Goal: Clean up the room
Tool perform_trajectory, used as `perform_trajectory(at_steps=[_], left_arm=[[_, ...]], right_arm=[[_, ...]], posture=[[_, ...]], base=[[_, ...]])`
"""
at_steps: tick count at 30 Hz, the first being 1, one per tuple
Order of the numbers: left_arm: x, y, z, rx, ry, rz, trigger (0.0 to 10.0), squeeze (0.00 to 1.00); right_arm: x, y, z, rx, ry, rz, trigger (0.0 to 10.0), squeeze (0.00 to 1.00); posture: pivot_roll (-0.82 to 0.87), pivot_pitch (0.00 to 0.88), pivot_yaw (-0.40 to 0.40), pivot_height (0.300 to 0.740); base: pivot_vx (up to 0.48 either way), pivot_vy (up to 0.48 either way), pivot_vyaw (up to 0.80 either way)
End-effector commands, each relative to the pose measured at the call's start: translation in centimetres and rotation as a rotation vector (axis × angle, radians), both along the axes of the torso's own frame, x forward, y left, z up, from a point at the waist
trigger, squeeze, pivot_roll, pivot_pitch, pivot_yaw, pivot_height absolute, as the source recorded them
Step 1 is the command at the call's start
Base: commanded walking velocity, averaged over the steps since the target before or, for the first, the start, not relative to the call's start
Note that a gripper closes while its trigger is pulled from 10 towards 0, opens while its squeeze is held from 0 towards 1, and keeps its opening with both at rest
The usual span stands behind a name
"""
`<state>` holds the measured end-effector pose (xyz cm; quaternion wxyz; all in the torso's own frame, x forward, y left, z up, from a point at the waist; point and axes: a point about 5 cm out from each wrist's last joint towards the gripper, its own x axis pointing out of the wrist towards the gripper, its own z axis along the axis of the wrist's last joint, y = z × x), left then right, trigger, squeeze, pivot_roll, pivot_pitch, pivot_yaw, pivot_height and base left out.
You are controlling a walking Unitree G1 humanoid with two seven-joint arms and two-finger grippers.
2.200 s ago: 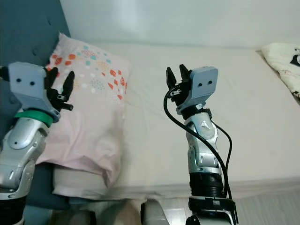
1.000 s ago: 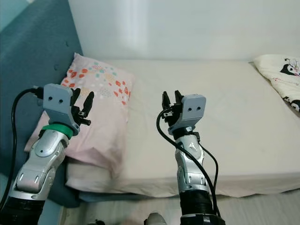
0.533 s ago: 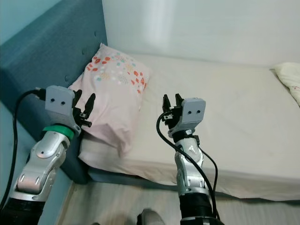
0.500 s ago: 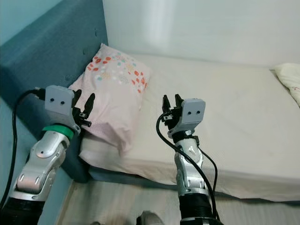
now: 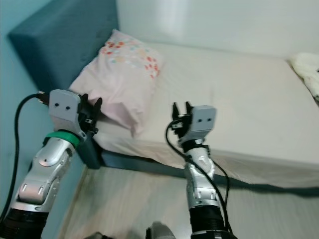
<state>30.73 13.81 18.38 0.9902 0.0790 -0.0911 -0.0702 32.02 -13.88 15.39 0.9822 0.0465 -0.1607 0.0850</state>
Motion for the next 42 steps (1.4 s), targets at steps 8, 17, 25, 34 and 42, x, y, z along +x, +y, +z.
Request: perform_trajectory(at_steps=[8, 17, 25, 34, 42], left_arm=[[-0.1, -0.6, -0.7, -0.035, 0.05, -0.043, 10.0, 0.0], [0.0, -0.6, -0.6, -0.041, 0.051, -0.044, 10.0, 0.0], [0.1, -0.5, -1.0, -0.07, 0.092, -0.027, 10.0, 0.0], [0.2, -0.5, -1.5, -0.073, 0.115, -0.02, 10.0, 0.0], [0.0, -1.1, -1.6, -0.099, 0.127, -0.041, 10.0, 0.0]], right_arm=[[0.0, -1.0, -0.8, 0.033, 0.044, -0.032, 10.0, 0.0], [0.1, -1.1, -0.9, 0.045, 0.047, -0.033, 10.0, 0.0], [0.1, -1.3, -0.9, 0.05, 0.048, -0.035, 10.0, 0.0], [0.0, -1.4, -0.8, 0.049, 0.048, -0.034, 10.0, 0.0], [0.1, -1.4, -0.8, 0.048, 0.049, -0.031, 10.0, 0.0]], posture=[[-0.08, 0.0, 0.038, 0.705], [-0.08, 0.0, 0.041, 0.705], [-0.09, 0.0, 0.04, 0.705], [-0.09, 0.0, 0.037, 0.705], [-0.09, 0.0, 0.031, 0.705]], base=[[0.0, 0.0, -0.8], [0.0, 0.0, -0.8], [0.0, 0.0, -0.8], [0.0, 0.0, -0.8], [0.0, 0.0, -0.8]])
